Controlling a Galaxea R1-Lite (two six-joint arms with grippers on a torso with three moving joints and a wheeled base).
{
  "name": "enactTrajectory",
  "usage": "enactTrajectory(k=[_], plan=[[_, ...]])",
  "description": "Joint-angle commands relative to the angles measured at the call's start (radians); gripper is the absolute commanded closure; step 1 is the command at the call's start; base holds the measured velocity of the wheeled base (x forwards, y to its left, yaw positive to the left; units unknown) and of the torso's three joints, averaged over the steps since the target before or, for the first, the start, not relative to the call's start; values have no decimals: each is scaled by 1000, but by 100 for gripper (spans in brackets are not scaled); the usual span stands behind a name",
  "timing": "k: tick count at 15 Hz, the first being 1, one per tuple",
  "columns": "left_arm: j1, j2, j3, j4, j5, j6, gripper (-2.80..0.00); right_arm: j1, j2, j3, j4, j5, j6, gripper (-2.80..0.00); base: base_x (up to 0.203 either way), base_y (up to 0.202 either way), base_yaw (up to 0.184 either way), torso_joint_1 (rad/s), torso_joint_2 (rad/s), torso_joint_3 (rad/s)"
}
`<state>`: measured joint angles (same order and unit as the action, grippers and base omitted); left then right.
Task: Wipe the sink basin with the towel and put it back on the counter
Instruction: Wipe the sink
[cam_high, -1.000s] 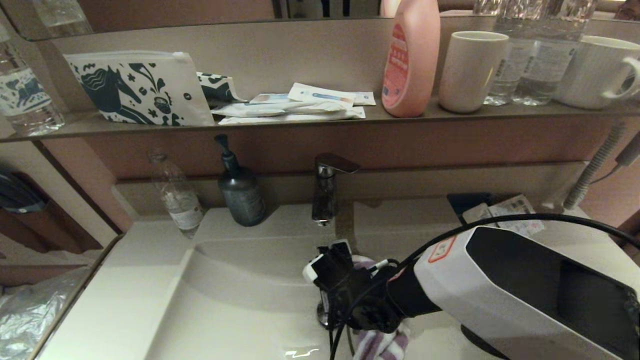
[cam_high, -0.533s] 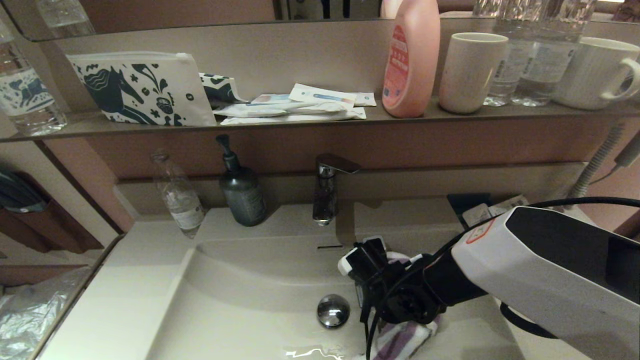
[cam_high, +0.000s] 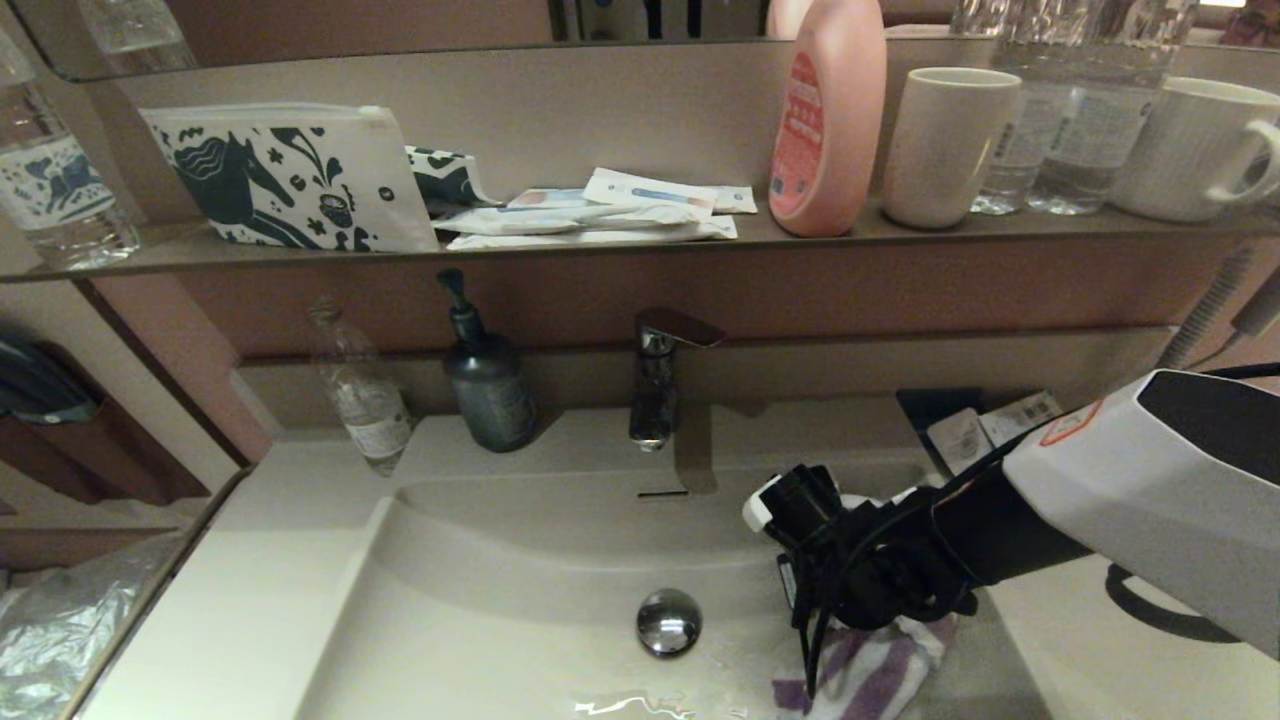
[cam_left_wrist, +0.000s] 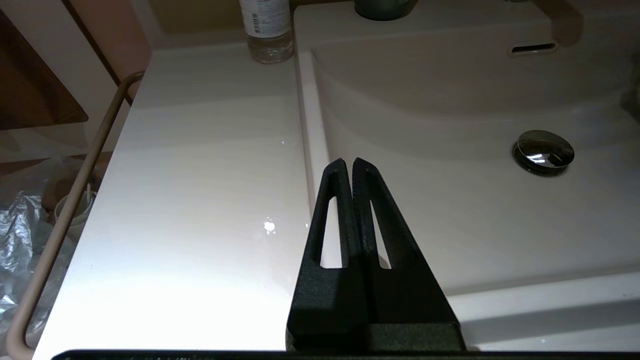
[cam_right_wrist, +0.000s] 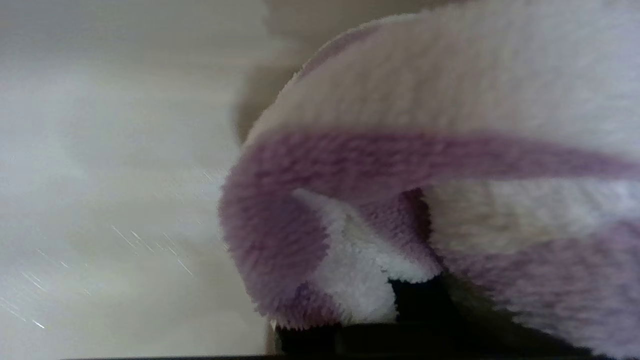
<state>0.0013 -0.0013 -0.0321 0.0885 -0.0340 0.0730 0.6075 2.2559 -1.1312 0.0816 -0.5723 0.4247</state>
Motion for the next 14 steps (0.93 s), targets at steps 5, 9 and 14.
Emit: enactTrajectory(k=[5, 9, 14], plan=[[0, 1, 0, 0, 0, 1, 0, 45, -60, 30, 369, 42, 50, 0, 0, 0, 0, 0, 0, 0], [0, 1, 0, 0, 0, 1, 0, 146, -51, 45, 440, 134, 143, 0, 0, 0, 0, 0, 0, 0], [0, 1, 0, 0, 0, 1, 0, 346, 37, -3, 437, 246, 233, 0, 0, 0, 0, 0, 0, 0]])
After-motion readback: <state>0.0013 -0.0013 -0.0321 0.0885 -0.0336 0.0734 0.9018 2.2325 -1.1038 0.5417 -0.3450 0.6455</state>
